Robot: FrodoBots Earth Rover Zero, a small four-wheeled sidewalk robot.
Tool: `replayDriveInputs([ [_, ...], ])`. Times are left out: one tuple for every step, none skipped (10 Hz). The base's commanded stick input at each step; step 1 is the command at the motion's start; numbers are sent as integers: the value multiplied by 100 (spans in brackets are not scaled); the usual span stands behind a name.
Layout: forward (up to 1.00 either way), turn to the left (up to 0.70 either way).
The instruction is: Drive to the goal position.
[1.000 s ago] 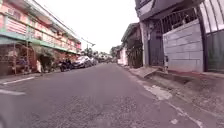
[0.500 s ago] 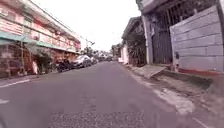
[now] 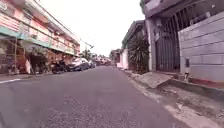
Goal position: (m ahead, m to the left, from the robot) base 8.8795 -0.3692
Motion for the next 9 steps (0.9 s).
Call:
replayDriveInputs([
  [100,0],
  [100,0],
  [100,0],
  [100,1],
  [100,2],
  [100,2],
  [100,2],
  [100,2],
  [100,4],
])
